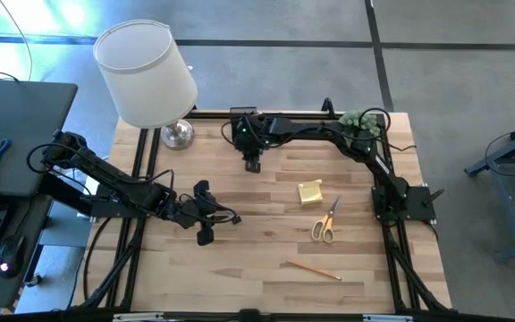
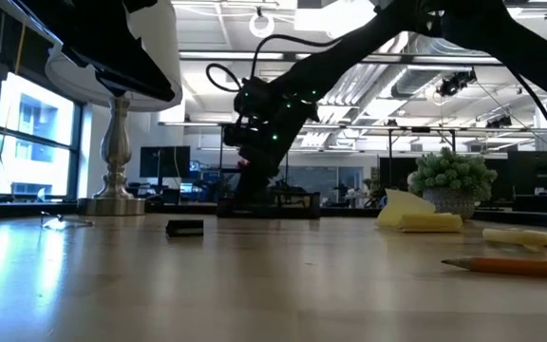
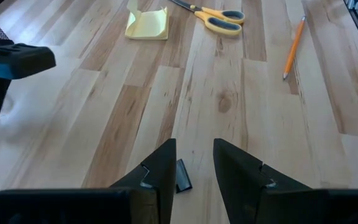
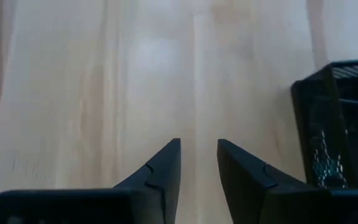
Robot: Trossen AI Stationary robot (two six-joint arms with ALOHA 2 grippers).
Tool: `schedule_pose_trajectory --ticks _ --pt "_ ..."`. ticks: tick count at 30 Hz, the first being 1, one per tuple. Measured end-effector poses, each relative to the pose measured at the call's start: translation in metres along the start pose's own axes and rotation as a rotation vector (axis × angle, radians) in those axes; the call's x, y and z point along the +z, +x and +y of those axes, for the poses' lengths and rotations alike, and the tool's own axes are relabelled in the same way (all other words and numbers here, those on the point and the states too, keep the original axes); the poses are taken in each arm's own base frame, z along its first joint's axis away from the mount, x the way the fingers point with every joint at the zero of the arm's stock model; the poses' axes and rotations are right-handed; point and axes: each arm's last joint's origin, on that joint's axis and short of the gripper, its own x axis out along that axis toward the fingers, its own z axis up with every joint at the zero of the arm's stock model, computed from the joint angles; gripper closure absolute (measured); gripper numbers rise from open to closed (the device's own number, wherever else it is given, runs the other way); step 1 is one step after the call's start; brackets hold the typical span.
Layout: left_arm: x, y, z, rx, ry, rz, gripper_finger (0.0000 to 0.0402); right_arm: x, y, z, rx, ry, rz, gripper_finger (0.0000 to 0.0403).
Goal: Pick and place office supplies into organizer
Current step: Adjust the black desk organizer
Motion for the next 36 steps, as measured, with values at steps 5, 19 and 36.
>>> schedule_pose_trajectory --ticks 5,19,36 --pt "0.000 0.000 0.000 0.000 0.000 0.001 0.0305 0.002 -0.005 0.000 -0.013 0.066 0.023 0.0322" --pt "-0.001 0.000 0.000 0.003 0.003 0.006 0.0305 0.007 -0.033 -0.027 -0.035 0.114 0.068 0.0354" --pt "-0.001 0.000 0.000 0.002 0.003 0.006 0.0305 0.000 -0.036 -0.040 -0.103 0.091 0.109 0.0401"
